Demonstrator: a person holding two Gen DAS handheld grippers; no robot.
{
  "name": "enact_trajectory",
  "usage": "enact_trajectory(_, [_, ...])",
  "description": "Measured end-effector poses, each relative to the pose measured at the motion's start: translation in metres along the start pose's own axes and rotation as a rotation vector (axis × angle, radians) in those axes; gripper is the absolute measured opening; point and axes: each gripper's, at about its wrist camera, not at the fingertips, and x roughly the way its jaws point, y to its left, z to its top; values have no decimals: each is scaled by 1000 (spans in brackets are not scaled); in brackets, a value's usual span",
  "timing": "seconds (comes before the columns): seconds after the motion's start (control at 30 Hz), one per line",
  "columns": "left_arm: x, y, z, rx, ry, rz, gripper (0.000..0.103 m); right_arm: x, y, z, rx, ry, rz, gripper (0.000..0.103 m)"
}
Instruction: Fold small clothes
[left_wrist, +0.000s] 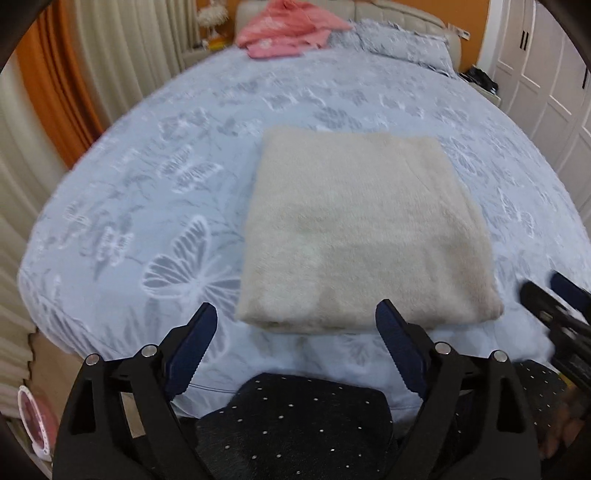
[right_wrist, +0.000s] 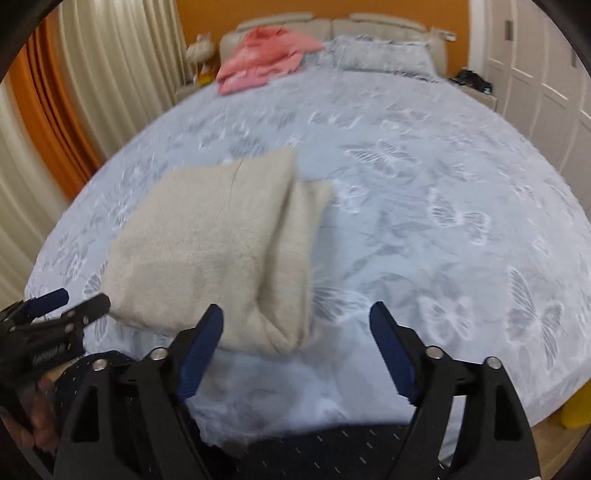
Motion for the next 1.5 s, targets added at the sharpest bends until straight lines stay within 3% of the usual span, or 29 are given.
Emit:
enact_trajectory(0.13, [-13,-6,-5,24,-54,16,87,-6,-21,-7,109,22,-24,86])
enact_trajectory(0.27, [-26,-15,-10,64,-114,41,89,-8,-23,-8,139,37,-28,86])
enact_trajectory(0.33, [-29,-17,-13,72,-120,39,94,-6,-17,-9,127,42,-35,86])
enact_trajectory(0.6, [-46,-19,-23,54,-149,22,94,-21,10,-18,29,-2,-77,87])
enact_trajectory(0.93, [-70,-13,-28,6,-213,-24,98,-31,18,-23,10,-20,-76,87])
enact_trajectory(1.07, [-76,-16,-29,13,-238,-7,98,-31,21,-25,3,-18,-83,87])
enact_trajectory(1.3, [-74,-13,-28,-5,-221,16,98,-30,20,-26,5,-13,-79,87])
enact_trajectory(1.5, [-67,-9,-30,-15,-188,-12,98,-30,20,-25,3,-13,-80,87])
